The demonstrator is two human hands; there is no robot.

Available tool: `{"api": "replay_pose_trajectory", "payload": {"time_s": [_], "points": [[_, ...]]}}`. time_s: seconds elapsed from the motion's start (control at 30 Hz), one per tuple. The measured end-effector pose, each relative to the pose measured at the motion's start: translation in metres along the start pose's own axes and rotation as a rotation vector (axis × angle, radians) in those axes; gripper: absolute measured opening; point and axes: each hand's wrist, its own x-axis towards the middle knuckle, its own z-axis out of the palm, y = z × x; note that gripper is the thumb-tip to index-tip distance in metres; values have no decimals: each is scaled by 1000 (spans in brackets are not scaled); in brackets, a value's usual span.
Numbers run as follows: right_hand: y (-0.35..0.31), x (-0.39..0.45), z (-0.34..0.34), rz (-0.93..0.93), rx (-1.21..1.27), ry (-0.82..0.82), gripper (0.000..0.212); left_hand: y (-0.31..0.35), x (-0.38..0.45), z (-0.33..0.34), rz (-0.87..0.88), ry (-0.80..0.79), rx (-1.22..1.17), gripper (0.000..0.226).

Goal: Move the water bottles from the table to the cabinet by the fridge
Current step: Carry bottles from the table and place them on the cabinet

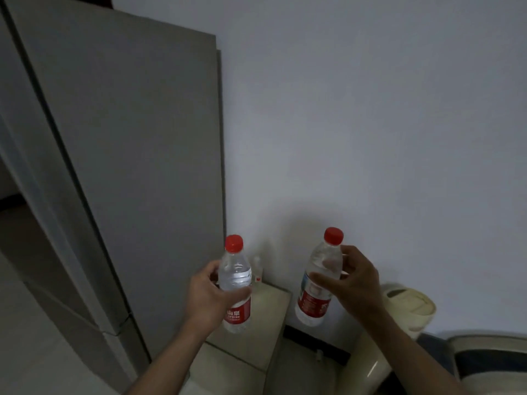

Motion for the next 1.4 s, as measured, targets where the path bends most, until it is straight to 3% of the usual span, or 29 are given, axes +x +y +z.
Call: {"api": "replay_pose_trajectory", "payload": {"time_s": [0.23,0.57,0.87,1.17,1.4], "points": [[-4,69,19,35,-70,124,54,-11,122,16,127,-46,40,52],[41,140,55,119,-56,116,53,-52,194,68,34,-162,-48,50],[134,226,79,137,-24,-88,55,-86,235,132,-100,-45,-49,48],[215,272,110,130,-14,-303,59,-129,243,163,-206,223,105,62],[240,263,139,185,-29,-365,61,-172,241,158,-255,193,163,66]]}}
